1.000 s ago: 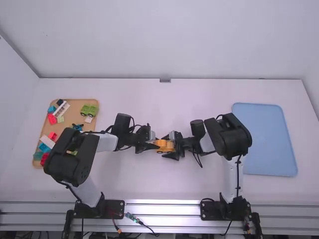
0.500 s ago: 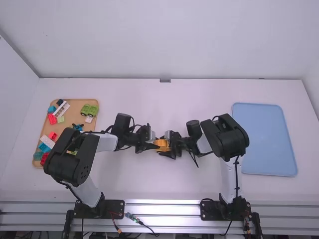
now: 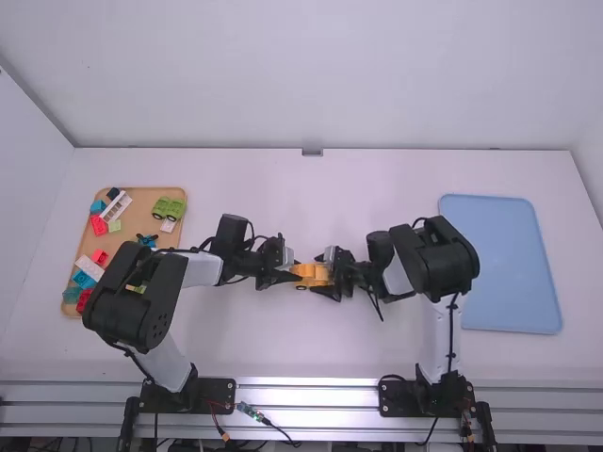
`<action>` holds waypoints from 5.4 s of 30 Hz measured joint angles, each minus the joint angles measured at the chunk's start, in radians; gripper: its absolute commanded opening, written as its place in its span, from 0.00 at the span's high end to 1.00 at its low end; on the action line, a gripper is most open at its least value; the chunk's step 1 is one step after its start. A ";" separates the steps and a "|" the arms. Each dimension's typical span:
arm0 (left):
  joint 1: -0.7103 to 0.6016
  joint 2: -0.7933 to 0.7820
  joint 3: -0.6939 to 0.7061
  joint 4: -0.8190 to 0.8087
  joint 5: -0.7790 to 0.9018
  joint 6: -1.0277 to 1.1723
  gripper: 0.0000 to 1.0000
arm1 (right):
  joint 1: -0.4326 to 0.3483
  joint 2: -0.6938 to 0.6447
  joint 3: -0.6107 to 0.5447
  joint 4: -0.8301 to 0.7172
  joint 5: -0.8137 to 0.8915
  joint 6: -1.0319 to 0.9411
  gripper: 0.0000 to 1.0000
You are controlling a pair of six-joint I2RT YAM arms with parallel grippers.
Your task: Assemble lego blocks to make yellow taxi
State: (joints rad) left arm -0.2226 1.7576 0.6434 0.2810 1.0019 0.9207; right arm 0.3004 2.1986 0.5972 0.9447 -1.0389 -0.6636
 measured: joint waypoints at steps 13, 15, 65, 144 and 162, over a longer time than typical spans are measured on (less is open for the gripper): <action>0.000 0.000 0.000 -0.017 -0.052 0.000 0.98 | 0.020 0.000 0.011 -0.025 -0.018 -0.001 0.51; 0.000 0.000 0.000 0.005 -0.054 0.000 0.98 | 0.005 0.000 0.011 -0.030 -0.030 0.000 0.53; -0.097 0.074 0.069 -0.007 -0.098 -0.084 0.98 | 0.012 -0.002 0.066 -0.209 -0.069 -0.206 0.52; -0.082 0.164 0.100 0.070 -0.007 -0.079 0.98 | -0.008 -0.002 0.066 -0.209 -0.077 -0.208 0.52; -0.128 0.127 0.117 0.010 -0.129 -0.064 0.98 | -0.022 -0.002 0.066 -0.208 -0.077 -0.208 0.51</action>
State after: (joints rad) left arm -0.3504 1.8843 0.7605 0.2905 0.8726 0.8570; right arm 0.2787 2.1967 0.6628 0.7372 -1.1156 -0.8715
